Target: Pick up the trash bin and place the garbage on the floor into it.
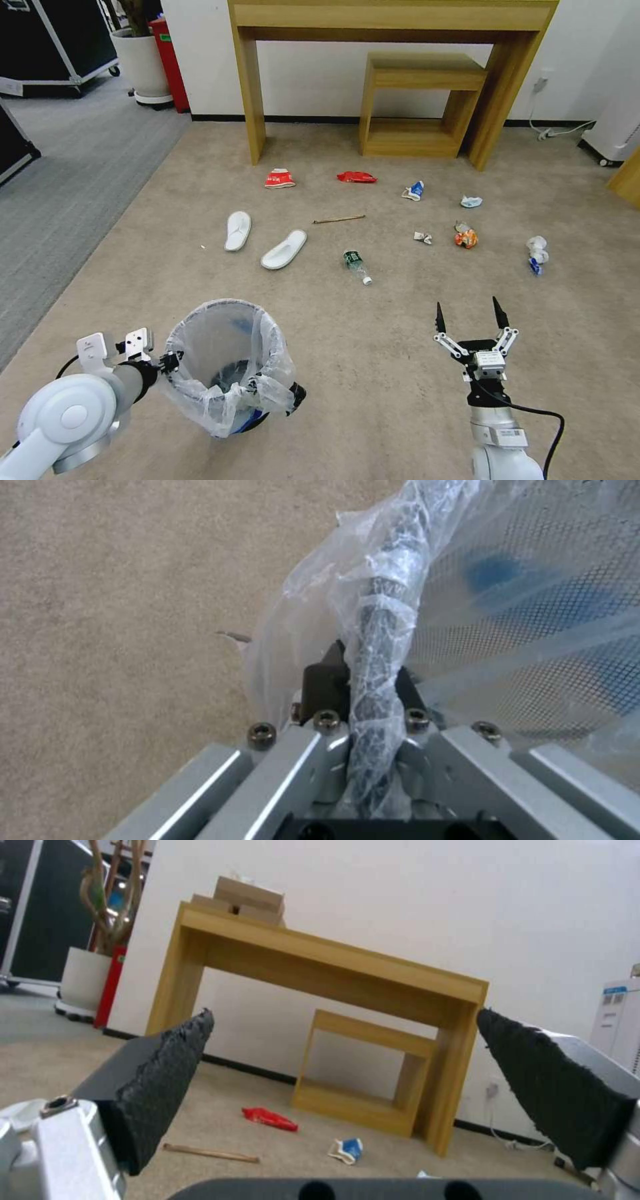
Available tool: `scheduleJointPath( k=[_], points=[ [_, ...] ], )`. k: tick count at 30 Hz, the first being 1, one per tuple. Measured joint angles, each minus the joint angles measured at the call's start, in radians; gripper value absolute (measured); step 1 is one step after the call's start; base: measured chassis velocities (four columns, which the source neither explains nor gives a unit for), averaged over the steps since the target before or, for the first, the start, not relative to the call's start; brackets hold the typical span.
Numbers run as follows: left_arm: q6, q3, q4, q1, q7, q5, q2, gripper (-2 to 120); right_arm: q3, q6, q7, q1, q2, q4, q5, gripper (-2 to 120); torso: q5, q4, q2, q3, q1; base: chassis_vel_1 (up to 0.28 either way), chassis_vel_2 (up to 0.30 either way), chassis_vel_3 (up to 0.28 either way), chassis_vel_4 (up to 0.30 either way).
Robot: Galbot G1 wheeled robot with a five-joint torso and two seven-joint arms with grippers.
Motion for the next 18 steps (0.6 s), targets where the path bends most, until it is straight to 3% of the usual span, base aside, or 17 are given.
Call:
scheduleJointPath(
  k=[18],
  points=[
    [0.000, -0.025, -0.011, 0.045, 0.014, 0.018, -0.008, 0, 0.002, 0.021, 0.008, -0.001, 0.000, -0.012, -0.003, 100, 0.0000, 0.0000, 0.000, 0.000, 0.000, -0.028, 0.028, 0.033, -0.027]
  ],
)
